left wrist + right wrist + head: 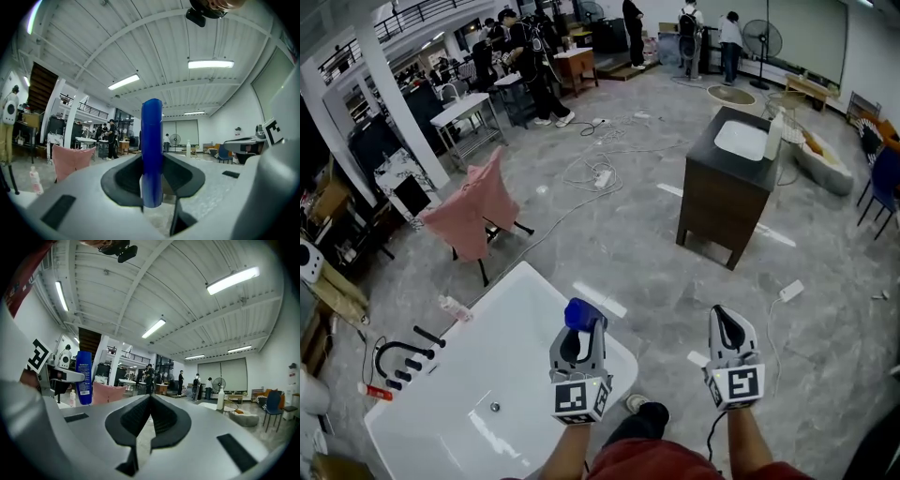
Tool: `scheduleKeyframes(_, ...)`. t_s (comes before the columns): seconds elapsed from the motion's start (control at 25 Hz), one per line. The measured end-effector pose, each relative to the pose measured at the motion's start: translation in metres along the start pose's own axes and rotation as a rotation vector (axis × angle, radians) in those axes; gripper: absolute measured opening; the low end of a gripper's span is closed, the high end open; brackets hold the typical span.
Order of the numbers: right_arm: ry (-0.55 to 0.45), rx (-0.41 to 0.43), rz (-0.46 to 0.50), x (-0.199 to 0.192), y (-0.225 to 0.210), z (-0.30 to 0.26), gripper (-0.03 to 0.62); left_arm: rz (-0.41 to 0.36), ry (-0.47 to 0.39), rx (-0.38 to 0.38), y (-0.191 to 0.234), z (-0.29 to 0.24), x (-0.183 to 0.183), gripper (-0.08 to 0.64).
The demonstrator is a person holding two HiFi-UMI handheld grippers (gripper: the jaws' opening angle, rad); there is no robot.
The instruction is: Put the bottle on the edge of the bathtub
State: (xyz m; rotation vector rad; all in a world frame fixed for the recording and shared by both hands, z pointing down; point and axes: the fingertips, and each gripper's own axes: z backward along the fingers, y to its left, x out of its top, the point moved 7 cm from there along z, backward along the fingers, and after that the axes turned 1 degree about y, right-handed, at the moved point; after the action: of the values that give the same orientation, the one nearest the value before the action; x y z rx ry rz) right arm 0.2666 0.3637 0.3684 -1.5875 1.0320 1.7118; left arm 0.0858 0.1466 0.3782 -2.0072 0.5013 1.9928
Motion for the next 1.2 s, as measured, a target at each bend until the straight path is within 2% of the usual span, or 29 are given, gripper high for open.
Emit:
scheduleKeyframes(0.24,0.003,0.104,0.018,0.003,0.005,-0.078,-0.002,0.011,-0.012,0.109,0.038,-0.032,0.004,0.141)
scheduleKeyframes(0.48,-0.027,0.238,0.028,0.013,0.036,-0.163,-0.002,0.012,-0.015,0.245,0.093,-0.051,0.005,0.141)
scheduleKeyframes(0.72,-0.047,0.335,0.020,0.021,0.065,-0.233,-0.002,0.007,-0.027,0.358,0.145,-0.067,0.008,0.141)
scheduleKeyframes(1.04,-0.060,0.449,0.025,0.032,0.118,-0.298,-0.002,-0.005,-0.048,0.471,0.195,-0.061,0.019,0.141)
scheduleKeyframes(1.2,-0.077,0.546,0.027,0.038,0.162,-0.326,-0.002,-0.012,-0.050,0.555,0.222,-0.044,0.021,0.141)
